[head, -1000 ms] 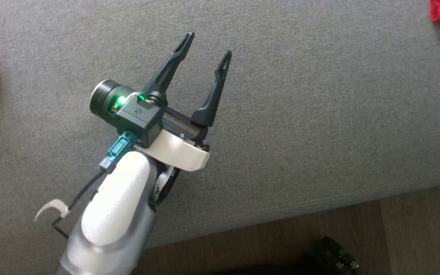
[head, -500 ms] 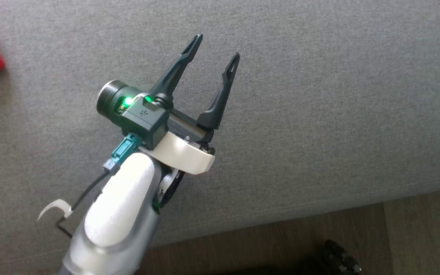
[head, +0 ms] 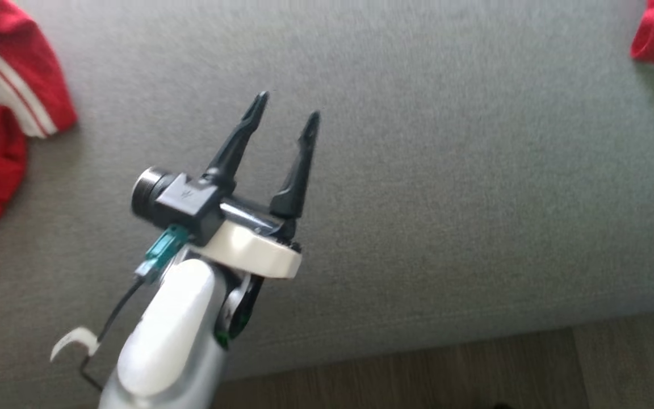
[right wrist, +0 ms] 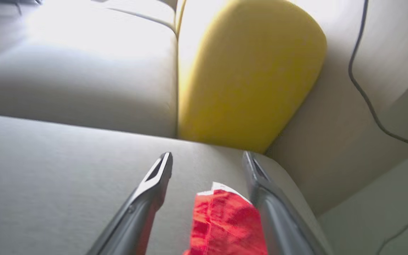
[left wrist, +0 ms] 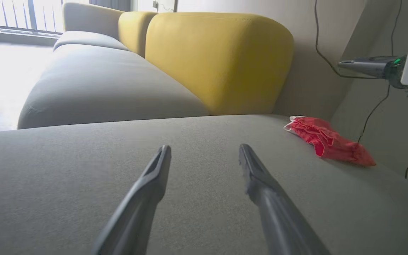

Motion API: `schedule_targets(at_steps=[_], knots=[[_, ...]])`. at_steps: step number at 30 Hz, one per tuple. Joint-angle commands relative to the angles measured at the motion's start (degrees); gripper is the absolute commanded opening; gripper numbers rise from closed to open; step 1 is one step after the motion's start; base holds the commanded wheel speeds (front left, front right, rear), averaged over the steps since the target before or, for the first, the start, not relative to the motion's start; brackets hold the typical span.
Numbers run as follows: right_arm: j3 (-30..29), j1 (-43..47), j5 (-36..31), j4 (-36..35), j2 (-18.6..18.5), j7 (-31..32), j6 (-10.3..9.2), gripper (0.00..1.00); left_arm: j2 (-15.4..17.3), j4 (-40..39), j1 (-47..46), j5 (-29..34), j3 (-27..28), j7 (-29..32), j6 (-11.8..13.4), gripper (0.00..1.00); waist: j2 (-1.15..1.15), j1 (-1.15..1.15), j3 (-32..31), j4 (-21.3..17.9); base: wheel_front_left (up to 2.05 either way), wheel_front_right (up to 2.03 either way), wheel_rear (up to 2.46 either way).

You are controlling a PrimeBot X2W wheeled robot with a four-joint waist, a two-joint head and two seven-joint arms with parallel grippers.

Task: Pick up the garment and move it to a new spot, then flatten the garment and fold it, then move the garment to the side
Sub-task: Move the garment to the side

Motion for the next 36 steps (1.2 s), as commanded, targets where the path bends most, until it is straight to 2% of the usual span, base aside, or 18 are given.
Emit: schedule_targets(at_steps=[1, 11, 19, 27, 33, 36], knots=[[0.7, 1.1, 0.7, -2.6, 0.4, -1.1, -0.02, 1.0, 0.3, -2.3, 0.5, -0.3, 2.4, -0.3, 0.5, 1.0, 0.0, 0.0, -4.0, 2.1, 0.0, 0.0, 0.0], [7.4, 10.5, 5.4, -4.8, 8.5, -13.1, -0.02, 1.0, 0.3, -3.3, 9.2, -0.3, 9.9, -0.3, 2.3, 1.0, 0.0, 0.0, -13.6, 7.0, 0.0, 0.0, 0.0], [7.3, 21.4, 8.1, -5.5, 15.7, -22.8, -0.02, 1.0, 0.3, -3.7, 15.2, 0.0, 14.9, -0.3, 2.6, 1.0, 0.0, 0.0, -18.9, 9.7, 0.0, 0.0, 0.0], [8.6, 31.7, 4.9, -3.8, 18.5, -30.3, -0.02, 1.0, 0.3, -3.3, 19.5, 0.6, 17.5, -0.3, 2.2, 1.0, 0.0, 0.0, -22.4, 10.9, 0.0, 0.0, 0.0], [8.1, 37.5, 2.2, -3.2, 19.1, -32.0, -0.02, 1.0, 0.3, -3.0, 22.0, 0.5, 17.8, -0.3, 2.1, 1.0, 0.0, 0.0, -24.0, 11.3, 0.0, 0.0, 0.0], [7.9, 39.2, 3.6, -3.6, 19.2, -32.2, -0.02, 1.0, 0.3, -2.8, 22.8, 0.3, 17.8, -0.3, 2.3, 1.0, 0.0, 0.0, -24.3, 11.5, 0.0, 0.0, 0.0]])
